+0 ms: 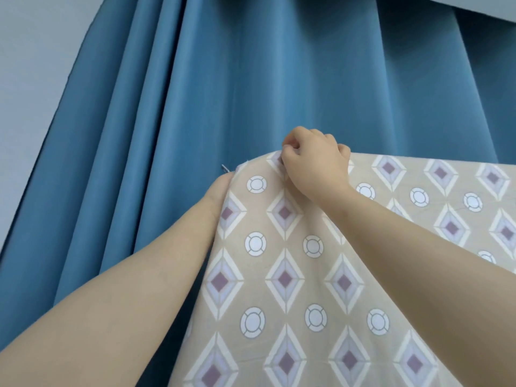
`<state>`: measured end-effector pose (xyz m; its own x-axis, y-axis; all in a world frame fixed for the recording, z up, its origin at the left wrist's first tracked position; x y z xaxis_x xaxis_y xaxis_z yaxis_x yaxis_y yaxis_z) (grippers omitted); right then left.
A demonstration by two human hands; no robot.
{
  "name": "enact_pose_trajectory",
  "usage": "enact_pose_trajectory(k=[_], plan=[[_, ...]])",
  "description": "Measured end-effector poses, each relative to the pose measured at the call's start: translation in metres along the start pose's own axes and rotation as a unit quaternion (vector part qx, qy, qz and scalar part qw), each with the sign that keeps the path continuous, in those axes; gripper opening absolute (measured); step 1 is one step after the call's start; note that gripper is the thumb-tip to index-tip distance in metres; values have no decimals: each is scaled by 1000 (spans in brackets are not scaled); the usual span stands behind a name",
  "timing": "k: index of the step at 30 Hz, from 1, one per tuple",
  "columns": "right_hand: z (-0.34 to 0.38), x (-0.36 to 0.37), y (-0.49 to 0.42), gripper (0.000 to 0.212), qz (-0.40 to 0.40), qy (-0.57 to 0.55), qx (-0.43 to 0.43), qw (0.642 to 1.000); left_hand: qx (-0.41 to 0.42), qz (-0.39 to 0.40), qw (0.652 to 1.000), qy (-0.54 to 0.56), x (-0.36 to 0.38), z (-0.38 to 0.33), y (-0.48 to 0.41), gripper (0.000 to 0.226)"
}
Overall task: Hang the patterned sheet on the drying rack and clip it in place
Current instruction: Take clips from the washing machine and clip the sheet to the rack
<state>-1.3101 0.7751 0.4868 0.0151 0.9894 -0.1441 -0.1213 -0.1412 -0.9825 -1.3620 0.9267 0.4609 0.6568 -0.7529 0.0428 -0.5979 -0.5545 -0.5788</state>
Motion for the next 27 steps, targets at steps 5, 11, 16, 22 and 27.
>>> enact_pose_trajectory(k=[5, 11, 16, 22, 27], plan=[[6, -1, -10, 27, 22, -35, 20, 999, 40, 45, 998, -22, 5, -37, 7, 29], [21, 18, -17, 27, 100, -42, 35, 993, 85, 15, 996, -26, -1, -59, 5, 31], [28, 21, -15, 33, 151, -130, 50, 979, 117, 32, 993, 8, 8, -81, 24, 30], [37, 11, -13, 11, 124, -295, 54, 946, 125, 3, 992, -18, 9, -90, 35, 22], [48, 4, -12, 14, 149, -354, 66, 921, 142, 53, 988, 6, 8, -100, 48, 24]])
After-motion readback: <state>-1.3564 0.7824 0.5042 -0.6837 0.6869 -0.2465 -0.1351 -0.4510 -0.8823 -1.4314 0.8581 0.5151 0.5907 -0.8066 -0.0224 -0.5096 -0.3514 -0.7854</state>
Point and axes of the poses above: each hand's wrist, its own y-axis away from the middle knuckle, its own x-axis out of the palm, z = x × y, the point moved 3 cm from there along -y, towards the middle knuckle, and after that the axes turned 14 degrees about -y, right-handed, at the moved point
